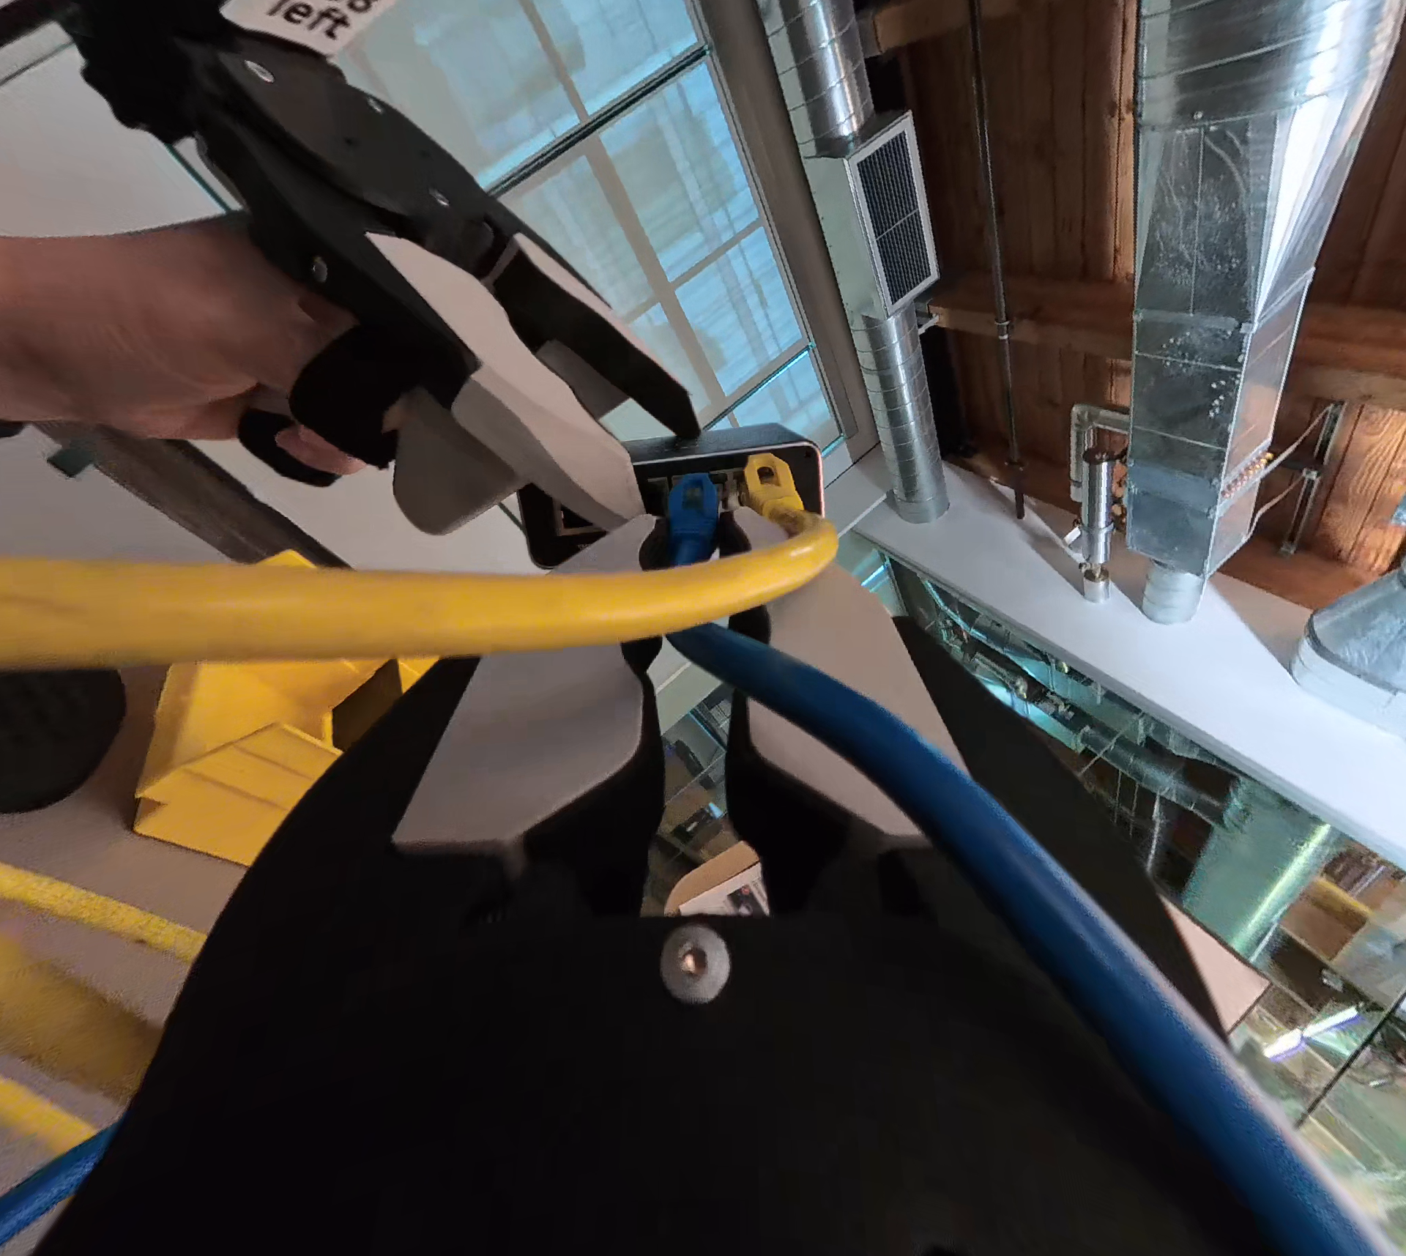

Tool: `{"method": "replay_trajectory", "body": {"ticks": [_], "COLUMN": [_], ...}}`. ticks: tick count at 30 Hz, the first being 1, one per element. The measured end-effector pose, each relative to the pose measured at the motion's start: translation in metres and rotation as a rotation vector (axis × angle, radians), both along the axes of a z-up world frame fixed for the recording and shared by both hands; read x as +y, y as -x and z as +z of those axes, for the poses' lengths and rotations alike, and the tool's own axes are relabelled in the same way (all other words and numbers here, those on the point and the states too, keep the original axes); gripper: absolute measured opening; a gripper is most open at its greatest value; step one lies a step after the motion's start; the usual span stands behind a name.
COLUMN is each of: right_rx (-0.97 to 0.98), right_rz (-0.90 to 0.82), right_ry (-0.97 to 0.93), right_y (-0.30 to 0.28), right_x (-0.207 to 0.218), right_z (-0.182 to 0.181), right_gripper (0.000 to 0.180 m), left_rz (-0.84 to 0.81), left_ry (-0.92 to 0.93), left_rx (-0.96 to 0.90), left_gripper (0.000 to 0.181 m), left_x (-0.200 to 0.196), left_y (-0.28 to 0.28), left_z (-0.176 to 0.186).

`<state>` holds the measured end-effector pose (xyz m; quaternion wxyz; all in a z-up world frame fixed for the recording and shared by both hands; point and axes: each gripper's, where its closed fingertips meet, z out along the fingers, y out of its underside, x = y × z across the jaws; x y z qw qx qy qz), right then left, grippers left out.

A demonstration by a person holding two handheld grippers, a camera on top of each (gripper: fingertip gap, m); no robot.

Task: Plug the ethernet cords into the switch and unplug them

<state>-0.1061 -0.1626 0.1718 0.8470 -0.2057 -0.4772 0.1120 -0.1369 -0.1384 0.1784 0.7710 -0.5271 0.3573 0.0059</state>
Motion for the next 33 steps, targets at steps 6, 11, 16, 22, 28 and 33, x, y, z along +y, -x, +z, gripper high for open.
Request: {"method": "replay_trajectory", "body": {"ticks": [6,11,16,22,28,33], "right_rx": [0.091,0.13,0.212,0.243,0.281,0.275], "right_rz": [0.034,0.057,0.012,-0.064,-0.16,-0.285], "right_ry": [0.043,0.067,0.045,-0.042,-0.261,-0.463], "right_y": [-0.006,-0.007,-0.014,-0.018,-0.035,-0.053], "right_x": [0.005,0.004,0.004,0.004,-0.006,-0.026], "right_z": [0.002,0.005,0.009,0.009,0.017,0.034], "right_gripper": [0.013,0.013,0.013,0.013,0.013,0.014], "left_rz": [0.042,0.001,0.017,0.03,0.041,0.001], "left_ry": [0.009,0.016,-0.025,-0.037,-0.139,-0.24], "left_rx": [0.032,0.032,0.07,0.125,0.243,0.248], "left_gripper": [0.073,0.073,0.073,0.073,0.072,0.072], "left_x": [0.003,0.0,-0.002,-0.001,-0.007,-0.024], "left_y": [-0.005,-0.008,-0.015,-0.019,-0.039,-0.059], "left_z": [0.004,0.008,0.014,0.015,0.027,0.046]}}
